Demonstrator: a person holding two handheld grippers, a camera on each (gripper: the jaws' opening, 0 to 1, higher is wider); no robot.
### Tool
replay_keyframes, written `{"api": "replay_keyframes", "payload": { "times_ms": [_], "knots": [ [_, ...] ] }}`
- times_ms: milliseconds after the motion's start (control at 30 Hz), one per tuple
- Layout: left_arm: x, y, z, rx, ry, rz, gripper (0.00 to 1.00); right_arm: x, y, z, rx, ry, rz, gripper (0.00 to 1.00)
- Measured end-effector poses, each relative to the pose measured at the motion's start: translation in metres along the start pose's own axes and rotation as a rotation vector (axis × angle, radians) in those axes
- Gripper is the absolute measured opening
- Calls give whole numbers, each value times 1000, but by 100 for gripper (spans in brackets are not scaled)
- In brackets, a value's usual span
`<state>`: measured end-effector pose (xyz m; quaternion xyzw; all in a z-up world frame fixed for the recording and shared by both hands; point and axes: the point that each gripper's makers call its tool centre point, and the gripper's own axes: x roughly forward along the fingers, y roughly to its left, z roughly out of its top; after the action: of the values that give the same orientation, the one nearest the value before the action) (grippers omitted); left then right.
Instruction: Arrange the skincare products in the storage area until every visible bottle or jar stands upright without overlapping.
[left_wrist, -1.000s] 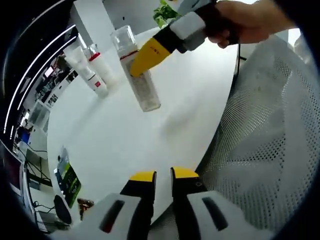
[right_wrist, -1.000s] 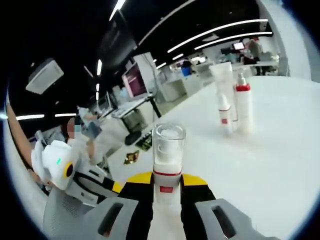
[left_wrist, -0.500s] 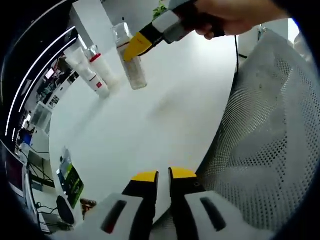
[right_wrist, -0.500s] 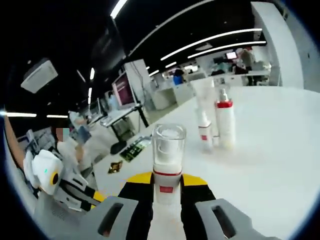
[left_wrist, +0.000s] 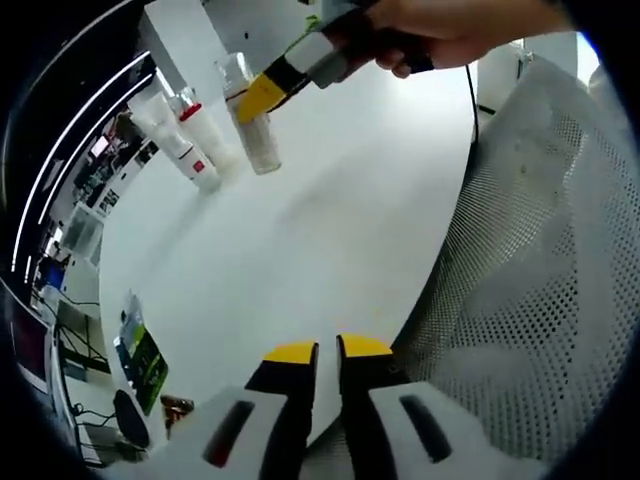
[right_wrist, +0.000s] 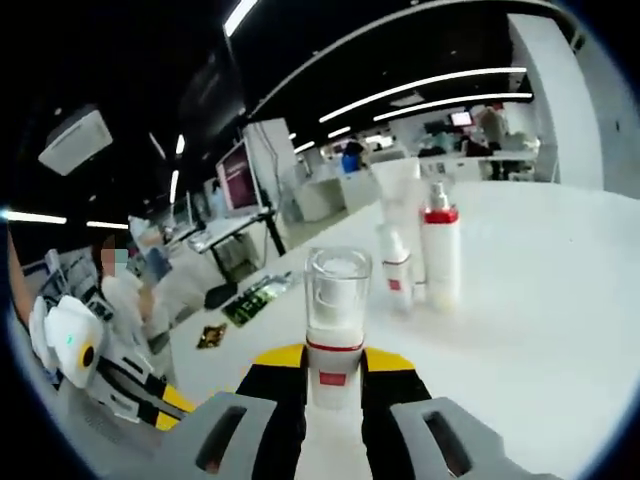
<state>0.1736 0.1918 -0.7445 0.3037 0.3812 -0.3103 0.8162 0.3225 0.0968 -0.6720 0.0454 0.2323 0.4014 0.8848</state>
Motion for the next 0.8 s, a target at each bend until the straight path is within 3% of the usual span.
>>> {"api": "replay_keyframes", "payload": {
  "times_ms": [400, 800],
  "knots": [
    [0, 0, -1, 6, 2, 4, 5, 2, -36, 1, -22, 8, -101, 16],
    [0, 2, -1, -1, -1, 10, 3, 2, -48, 7, -40, 1, -147, 16]
  ]
}}
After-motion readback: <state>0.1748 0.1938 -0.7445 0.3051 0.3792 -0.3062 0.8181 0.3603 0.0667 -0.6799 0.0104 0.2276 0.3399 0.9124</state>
